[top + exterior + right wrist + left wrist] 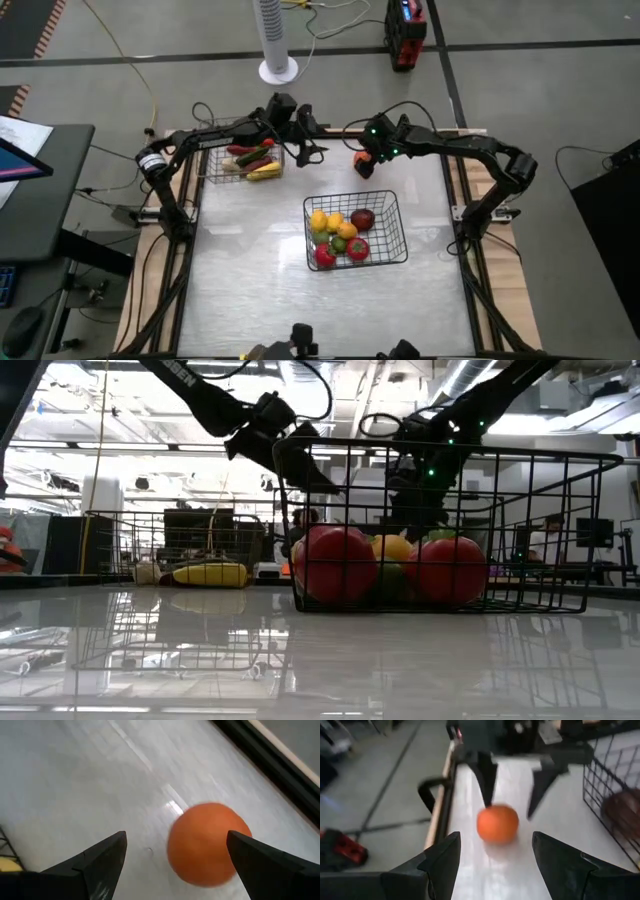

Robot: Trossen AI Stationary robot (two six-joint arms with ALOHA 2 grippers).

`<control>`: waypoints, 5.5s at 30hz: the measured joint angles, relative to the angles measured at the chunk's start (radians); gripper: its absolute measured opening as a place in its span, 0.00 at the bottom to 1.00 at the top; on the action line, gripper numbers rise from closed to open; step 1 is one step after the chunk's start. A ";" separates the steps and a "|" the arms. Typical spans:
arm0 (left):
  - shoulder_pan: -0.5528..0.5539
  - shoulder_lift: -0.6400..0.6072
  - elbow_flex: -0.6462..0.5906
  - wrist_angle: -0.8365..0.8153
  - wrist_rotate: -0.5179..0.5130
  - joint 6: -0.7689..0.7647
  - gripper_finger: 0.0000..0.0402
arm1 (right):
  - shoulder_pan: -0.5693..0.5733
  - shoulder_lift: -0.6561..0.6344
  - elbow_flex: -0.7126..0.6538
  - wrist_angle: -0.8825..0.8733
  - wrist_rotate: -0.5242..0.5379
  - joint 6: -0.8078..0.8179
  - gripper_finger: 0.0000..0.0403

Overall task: Sort produce into baskets
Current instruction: Put the orange into the bottom wire basket

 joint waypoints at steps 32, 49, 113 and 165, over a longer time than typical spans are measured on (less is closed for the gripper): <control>-0.109 0.221 0.006 0.164 -0.134 -0.229 0.76 | 0.030 -0.008 0.006 -0.032 0.027 0.082 0.92; -0.147 0.260 0.027 0.111 -0.209 -0.235 0.76 | -0.101 -0.006 0.001 -0.077 0.035 0.087 0.92; -0.131 0.228 0.028 0.009 -0.269 0.038 0.76 | -0.016 0.112 0.012 0.087 -0.041 -0.260 0.92; -0.129 -0.015 0.022 -0.072 -0.313 -0.031 0.76 | 0.166 -0.114 0.140 -0.130 0.006 -0.332 0.74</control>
